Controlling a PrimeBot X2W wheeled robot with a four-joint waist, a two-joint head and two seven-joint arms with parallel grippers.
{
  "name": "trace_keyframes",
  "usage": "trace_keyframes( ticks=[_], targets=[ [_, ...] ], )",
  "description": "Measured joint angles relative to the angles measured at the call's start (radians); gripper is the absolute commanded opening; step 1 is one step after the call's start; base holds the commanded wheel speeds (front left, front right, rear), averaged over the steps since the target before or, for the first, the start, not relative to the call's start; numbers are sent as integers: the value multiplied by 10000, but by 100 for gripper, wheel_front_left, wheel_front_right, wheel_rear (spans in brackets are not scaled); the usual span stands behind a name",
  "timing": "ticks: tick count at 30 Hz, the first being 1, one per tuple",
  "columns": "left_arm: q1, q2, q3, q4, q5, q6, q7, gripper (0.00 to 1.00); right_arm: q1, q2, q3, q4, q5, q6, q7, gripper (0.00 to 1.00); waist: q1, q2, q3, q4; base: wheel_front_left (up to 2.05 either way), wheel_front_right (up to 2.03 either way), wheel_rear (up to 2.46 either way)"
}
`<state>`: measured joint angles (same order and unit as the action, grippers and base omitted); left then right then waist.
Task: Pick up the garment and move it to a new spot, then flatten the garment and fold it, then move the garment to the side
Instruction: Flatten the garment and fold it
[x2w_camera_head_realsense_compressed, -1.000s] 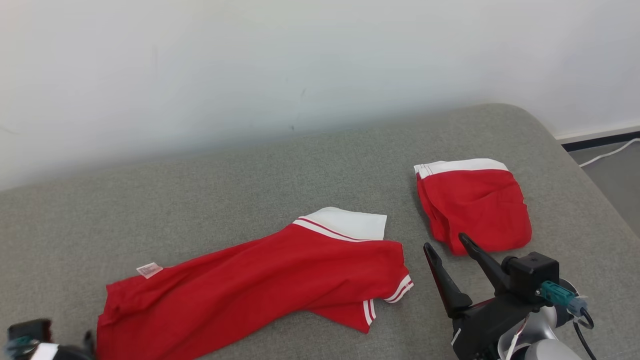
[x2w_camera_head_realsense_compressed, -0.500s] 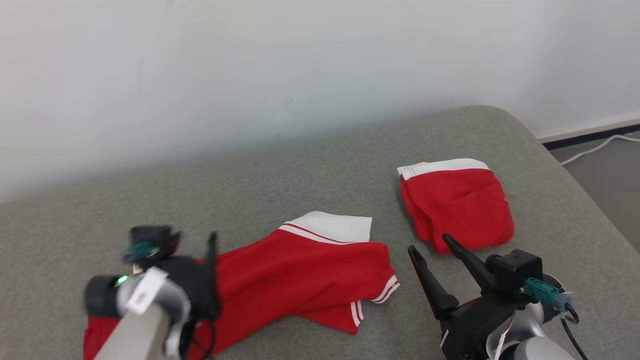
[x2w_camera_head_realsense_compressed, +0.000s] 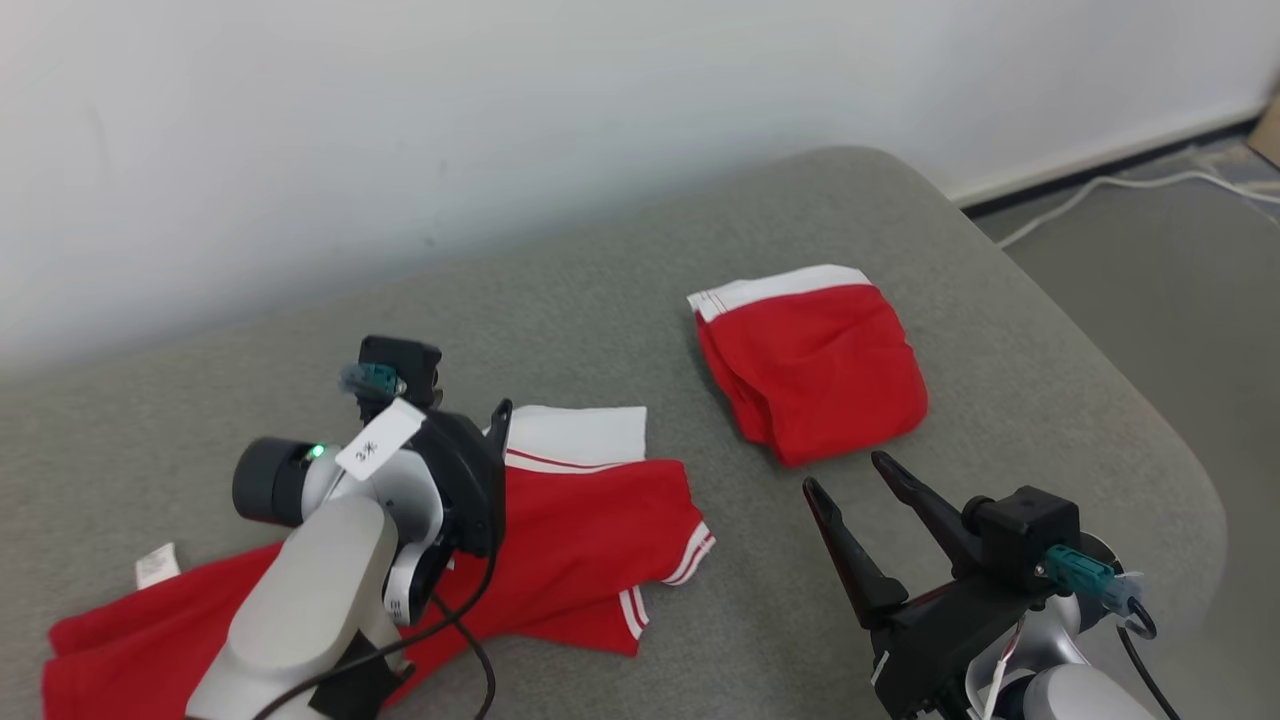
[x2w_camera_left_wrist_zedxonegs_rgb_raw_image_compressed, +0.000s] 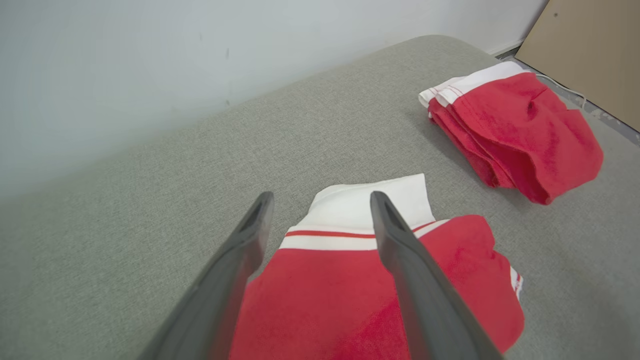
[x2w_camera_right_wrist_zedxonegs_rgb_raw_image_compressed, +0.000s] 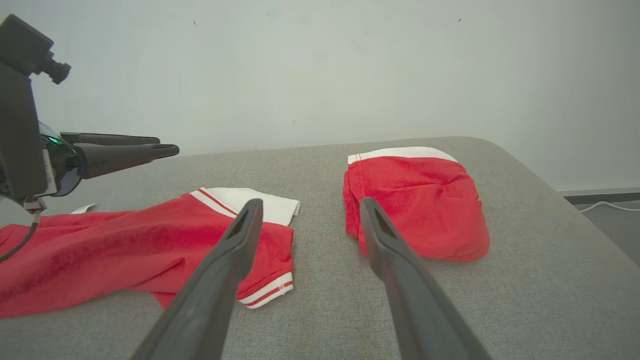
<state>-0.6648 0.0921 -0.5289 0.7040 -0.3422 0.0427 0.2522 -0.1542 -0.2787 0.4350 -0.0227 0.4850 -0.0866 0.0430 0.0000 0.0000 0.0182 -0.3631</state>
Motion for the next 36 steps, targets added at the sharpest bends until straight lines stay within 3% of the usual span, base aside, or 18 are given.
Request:
trace_keyframes(
  ticks=[11,20,21,22,33,34,35,36],
  targets=[
    [-571,-105,-360,800,132,-255,556,100,-453,186,-290,-13,19,-2,-178,100,2,1,1208,-786,0,0,0],
    [-834,52,-502,1586,635,25,740,100,-649,362,-244,278,21,-12,-347,100,2,1,1721,-1055,0,0,0],
    [-838,36,-546,1613,635,17,725,62,-650,368,-245,305,21,-12,-357,100,2,1,1731,-1059,0,0,0],
    [-842,2,-573,1630,631,6,700,0,-650,368,-261,360,21,-12,-366,100,2,1,1727,-1052,0,0,0],
    [-821,-468,-725,1664,105,-794,-234,0,-841,403,-192,913,21,75,-520,100,0,1,1192,-798,0,0,0],
    [-819,-506,-727,1641,33,-826,-359,42,-841,403,-182,951,21,75,-520,100,0,0,1113,-771,0,0,0],
    [-813,-527,-721,1590,-13,-882,-523,100,-840,401,-176,986,21,75,-522,100,0,0,1032,-744,0,0,0],
    [-812,-558,-702,1534,-48,-880,-702,100,-840,399,-173,1047,21,77,-522,100,0,1,949,-717,0,0,0]
  ],
)
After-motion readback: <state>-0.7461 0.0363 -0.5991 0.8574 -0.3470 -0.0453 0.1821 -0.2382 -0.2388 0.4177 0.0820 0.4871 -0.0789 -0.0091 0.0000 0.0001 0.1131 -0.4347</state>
